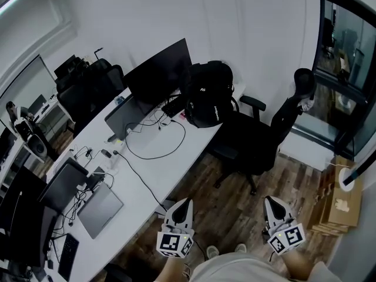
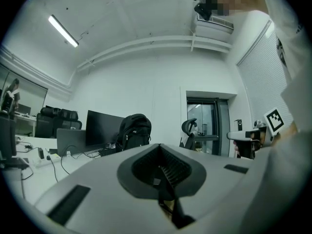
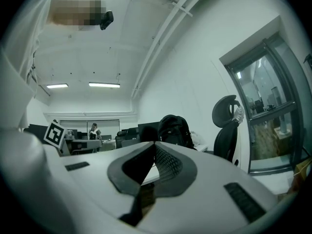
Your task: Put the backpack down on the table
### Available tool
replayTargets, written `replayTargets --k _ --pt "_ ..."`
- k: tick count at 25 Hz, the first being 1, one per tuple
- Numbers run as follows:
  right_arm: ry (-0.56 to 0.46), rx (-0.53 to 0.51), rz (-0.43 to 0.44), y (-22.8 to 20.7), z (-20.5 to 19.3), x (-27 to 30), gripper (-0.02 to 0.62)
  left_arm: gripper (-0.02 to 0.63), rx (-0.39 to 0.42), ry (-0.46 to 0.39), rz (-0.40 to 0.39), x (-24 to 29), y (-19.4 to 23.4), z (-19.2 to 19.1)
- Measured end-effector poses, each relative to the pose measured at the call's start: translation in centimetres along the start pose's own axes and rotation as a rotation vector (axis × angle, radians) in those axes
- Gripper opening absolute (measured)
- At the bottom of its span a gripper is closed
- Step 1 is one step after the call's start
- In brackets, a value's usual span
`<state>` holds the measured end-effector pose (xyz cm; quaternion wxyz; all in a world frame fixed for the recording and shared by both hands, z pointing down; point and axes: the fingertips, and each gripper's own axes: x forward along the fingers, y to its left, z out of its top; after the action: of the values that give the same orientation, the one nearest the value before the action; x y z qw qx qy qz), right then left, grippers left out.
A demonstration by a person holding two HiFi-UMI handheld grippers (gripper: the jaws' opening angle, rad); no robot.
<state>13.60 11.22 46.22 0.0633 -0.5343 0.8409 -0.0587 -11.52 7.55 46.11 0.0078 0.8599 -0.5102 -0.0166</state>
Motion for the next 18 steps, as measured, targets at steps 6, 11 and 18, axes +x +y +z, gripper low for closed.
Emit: replayTargets --k 6,11,18 --pt "0.004 -0.015 0.003 -0.2 0.2 -0.1 0.014 0.008 -0.007 0.005 0.015 -0.1 -0.3 0.0" --pt "0.003 -0.023 0.000 -0.3 0.4 -0.1 0.014 0.008 -0.007 -0.004 0.008 0.0 -0.5 0.1" --pt "0.010 -0.015 0.005 -0.4 0.2 -0.4 0.014 0.008 -0.007 -0.001 -0.001 0.0 -1.0 -0.2"
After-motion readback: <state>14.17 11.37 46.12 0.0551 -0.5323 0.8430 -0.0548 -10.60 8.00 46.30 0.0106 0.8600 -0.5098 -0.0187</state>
